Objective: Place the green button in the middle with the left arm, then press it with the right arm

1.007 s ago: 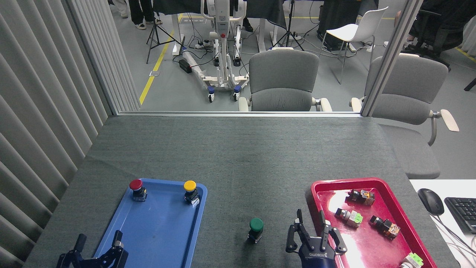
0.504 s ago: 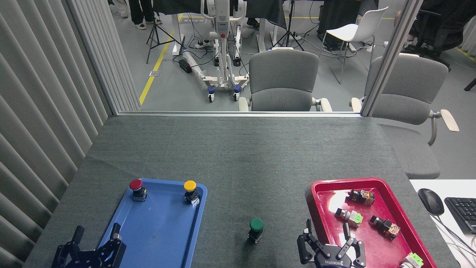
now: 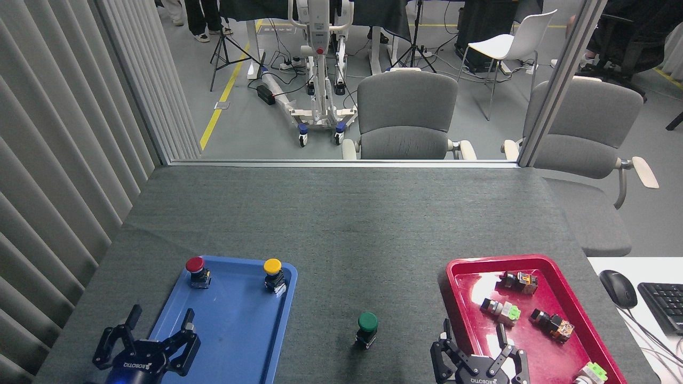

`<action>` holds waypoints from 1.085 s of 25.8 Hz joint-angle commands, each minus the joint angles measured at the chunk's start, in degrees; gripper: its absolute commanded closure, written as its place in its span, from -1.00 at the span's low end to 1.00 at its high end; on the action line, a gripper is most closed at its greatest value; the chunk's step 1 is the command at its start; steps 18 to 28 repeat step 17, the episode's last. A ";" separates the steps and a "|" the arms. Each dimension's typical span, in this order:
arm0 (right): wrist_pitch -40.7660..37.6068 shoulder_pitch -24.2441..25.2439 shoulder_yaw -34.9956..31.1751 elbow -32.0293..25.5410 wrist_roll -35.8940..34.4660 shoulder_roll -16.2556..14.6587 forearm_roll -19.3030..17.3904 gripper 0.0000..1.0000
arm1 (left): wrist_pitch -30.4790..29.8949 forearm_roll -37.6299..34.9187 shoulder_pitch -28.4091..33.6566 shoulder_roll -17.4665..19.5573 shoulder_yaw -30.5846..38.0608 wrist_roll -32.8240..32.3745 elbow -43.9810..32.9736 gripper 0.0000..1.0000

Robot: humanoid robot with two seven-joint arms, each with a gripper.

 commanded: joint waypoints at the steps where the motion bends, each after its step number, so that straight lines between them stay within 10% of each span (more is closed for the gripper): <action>1: -0.48 0.01 0.02 0.30 0.14 -0.03 0.00 -0.99 | 0.11 -1.61 -0.38 -0.87 -1.76 0.02 -0.02 -0.99; 28: -3.91 0.01 0.02 0.48 0.23 0.14 -0.09 -0.99 | 0.20 0.24 -1.79 0.01 -2.82 -0.86 3.15 -0.99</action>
